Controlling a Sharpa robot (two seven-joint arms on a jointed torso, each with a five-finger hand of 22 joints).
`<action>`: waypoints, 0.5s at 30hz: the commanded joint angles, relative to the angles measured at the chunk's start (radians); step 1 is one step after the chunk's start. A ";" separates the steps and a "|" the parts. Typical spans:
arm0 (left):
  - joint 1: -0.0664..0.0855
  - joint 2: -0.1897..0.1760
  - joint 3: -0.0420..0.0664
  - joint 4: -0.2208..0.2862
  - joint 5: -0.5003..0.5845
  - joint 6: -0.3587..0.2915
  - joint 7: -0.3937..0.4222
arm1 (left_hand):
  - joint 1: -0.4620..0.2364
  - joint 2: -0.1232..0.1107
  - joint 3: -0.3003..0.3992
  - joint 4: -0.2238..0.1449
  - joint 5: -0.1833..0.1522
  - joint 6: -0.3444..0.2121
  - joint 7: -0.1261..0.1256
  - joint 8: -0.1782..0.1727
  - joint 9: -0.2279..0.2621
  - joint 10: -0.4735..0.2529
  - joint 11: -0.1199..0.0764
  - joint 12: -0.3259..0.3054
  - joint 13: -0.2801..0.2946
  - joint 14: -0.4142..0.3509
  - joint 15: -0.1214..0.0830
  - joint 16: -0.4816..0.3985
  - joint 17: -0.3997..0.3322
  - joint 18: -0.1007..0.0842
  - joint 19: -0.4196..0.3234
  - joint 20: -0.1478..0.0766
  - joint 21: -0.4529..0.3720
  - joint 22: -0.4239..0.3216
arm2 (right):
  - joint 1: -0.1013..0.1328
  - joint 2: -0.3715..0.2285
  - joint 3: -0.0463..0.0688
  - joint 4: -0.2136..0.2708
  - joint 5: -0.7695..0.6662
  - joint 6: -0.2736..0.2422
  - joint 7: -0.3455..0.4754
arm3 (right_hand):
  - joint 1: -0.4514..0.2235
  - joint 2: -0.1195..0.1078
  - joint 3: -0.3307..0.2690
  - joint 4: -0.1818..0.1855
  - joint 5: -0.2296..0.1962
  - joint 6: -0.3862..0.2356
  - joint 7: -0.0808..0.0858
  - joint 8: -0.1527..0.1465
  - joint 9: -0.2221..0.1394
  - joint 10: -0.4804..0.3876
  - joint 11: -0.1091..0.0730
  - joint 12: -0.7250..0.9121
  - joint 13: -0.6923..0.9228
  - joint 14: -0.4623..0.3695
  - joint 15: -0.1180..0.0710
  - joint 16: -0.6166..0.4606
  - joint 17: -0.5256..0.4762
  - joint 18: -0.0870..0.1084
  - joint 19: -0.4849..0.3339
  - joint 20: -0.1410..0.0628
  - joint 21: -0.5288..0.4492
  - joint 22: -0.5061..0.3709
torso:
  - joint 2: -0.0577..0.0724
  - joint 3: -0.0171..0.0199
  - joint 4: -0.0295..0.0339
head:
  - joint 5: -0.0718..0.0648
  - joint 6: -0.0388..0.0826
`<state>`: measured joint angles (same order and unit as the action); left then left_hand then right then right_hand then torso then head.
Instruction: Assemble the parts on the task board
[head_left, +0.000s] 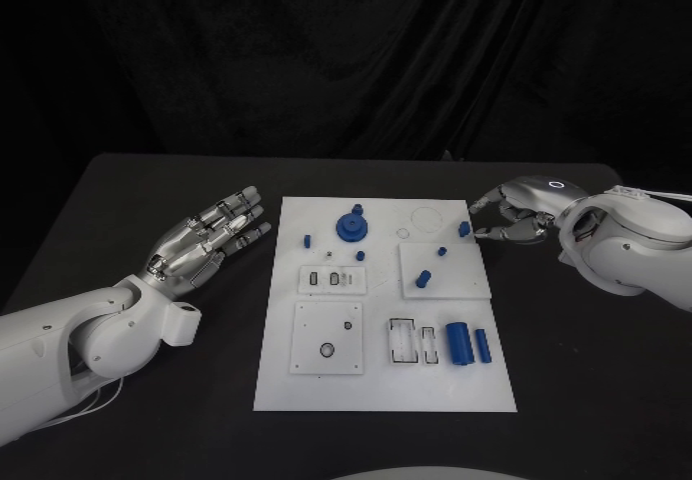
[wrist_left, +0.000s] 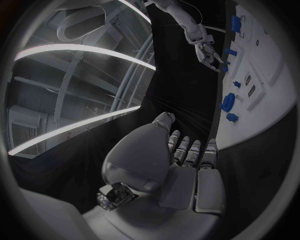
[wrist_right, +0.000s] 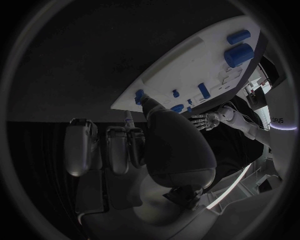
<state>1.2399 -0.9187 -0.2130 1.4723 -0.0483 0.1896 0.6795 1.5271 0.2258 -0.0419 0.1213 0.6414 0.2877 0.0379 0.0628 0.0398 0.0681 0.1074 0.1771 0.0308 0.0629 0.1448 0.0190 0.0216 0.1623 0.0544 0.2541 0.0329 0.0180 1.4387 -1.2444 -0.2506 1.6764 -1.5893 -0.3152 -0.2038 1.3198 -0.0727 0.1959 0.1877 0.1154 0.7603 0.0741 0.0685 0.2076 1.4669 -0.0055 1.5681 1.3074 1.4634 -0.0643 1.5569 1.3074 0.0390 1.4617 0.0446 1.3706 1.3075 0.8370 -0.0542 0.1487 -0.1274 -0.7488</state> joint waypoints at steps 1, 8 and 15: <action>-0.002 0.002 0.001 0.001 0.002 0.015 0.042 | -0.008 -0.001 0.006 0.002 -0.004 0.002 0.005 0.006 0.001 0.000 0.005 0.003 0.001 -0.003 0.006 0.000 0.000 0.018 -0.002 0.008 0.002 0.001 | -0.006 0.009 0.000 -0.007 -0.002 0.000 -0.022 | 0.009 0.001 -0.004 0.007 -0.006 0.007 0.004 0.006 0.000 0.104 -0.005 0.003 0.263 0.101 -0.004 -0.005 0.248 0.014 -0.004 -0.001 -0.006 0.169 | -0.001 -0.0001 0.0018 | -0.003 0.000; -0.002 0.002 0.001 0.000 0.002 0.017 0.040 | -0.009 -0.001 0.007 0.002 -0.005 -0.001 0.004 0.005 0.000 -0.001 0.005 0.001 0.001 -0.003 0.008 0.000 0.000 0.018 -0.002 0.009 0.002 0.001 | -0.014 0.025 0.000 -0.017 -0.001 0.003 -0.018 | 0.012 0.002 -0.011 0.014 -0.013 0.026 0.008 0.015 0.002 0.104 -0.002 0.003 0.263 0.099 -0.002 -0.011 0.243 0.015 -0.006 0.001 -0.012 0.167 | -0.002 -0.0021 0.0025 | -0.002 0.000; -0.003 0.003 0.001 -0.003 0.002 0.019 0.039 | -0.009 -0.001 0.007 0.002 -0.005 -0.001 0.004 0.005 0.000 -0.001 0.005 0.001 0.001 -0.003 0.008 0.000 0.000 0.018 -0.002 0.009 0.002 0.001 | -0.017 0.036 0.000 -0.025 -0.001 0.010 -0.017 | 0.014 0.002 -0.013 0.016 -0.015 0.033 0.009 0.018 0.004 0.104 -0.001 0.003 0.263 0.098 -0.001 -0.016 0.239 0.016 -0.007 0.001 -0.016 0.166 | -0.002 -0.0027 0.0031 | -0.004 -0.002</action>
<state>1.2387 -0.9180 -0.2130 1.4684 -0.0483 0.1934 0.6795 1.5271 0.2258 -0.0392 0.1241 0.6415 0.2877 0.0379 0.0628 0.0398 0.0681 0.1074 0.1771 0.0308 0.0592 0.1484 0.0190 0.0217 0.1623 0.0508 0.2576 0.0329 0.0180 1.4247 -1.2088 -0.2505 1.6531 -1.5887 -0.3118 -0.2059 1.3241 -0.0684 0.1836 0.2001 0.1066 0.7875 0.0833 0.0823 0.2100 1.4668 -0.0054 1.5681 1.3073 1.4634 -0.0642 1.5449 1.3074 0.0390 1.4617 0.0446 1.3608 1.3080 0.8352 -0.0562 0.1516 -0.1308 -0.7494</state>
